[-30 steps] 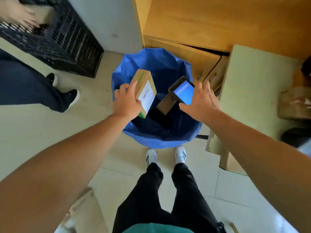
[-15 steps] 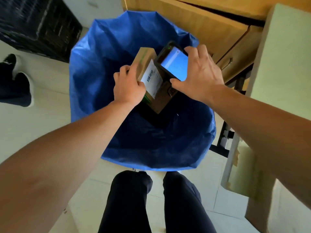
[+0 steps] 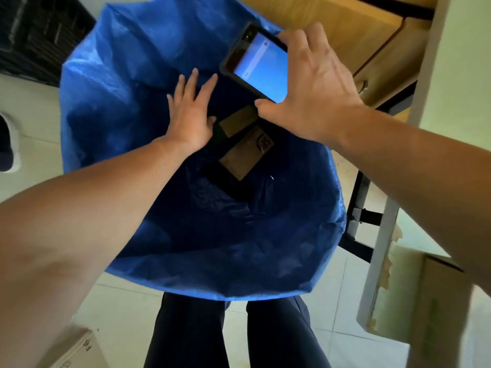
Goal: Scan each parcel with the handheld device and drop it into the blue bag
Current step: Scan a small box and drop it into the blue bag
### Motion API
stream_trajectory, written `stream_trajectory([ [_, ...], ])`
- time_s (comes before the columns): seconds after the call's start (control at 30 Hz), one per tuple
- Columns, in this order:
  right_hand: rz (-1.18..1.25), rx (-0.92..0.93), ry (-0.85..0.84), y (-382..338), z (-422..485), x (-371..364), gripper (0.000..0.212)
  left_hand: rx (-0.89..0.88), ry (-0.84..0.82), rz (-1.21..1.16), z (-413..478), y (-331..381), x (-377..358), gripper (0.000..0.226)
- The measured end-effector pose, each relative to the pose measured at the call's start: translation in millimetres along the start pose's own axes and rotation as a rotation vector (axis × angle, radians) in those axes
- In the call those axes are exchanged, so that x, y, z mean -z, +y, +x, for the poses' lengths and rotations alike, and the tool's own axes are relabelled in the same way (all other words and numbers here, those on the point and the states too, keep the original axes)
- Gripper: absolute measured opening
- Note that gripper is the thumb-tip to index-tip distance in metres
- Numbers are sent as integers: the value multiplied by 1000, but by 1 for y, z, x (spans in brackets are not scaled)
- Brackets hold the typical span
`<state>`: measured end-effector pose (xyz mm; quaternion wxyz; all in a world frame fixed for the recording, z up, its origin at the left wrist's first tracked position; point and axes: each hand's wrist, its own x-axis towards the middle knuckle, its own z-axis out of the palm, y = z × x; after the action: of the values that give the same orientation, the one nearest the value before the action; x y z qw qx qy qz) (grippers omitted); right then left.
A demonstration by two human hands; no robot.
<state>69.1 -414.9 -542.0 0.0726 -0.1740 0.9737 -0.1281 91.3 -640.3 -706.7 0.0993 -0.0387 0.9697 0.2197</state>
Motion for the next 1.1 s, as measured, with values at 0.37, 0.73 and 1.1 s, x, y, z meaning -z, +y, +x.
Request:
stream_trajectory([
  [0.37, -22, -66, -29, -8, 8, 11, 91, -30, 34, 175, -11, 5, 46, 75],
  [0.73, -40, -142, -85, -45, -21, 92, 90, -110, 41, 247, -58, 41, 137, 76],
  [1.1, -17, -227, -47, -99, -79, 212, 82, -237, 143, 334, -107, 110, 287, 74],
])
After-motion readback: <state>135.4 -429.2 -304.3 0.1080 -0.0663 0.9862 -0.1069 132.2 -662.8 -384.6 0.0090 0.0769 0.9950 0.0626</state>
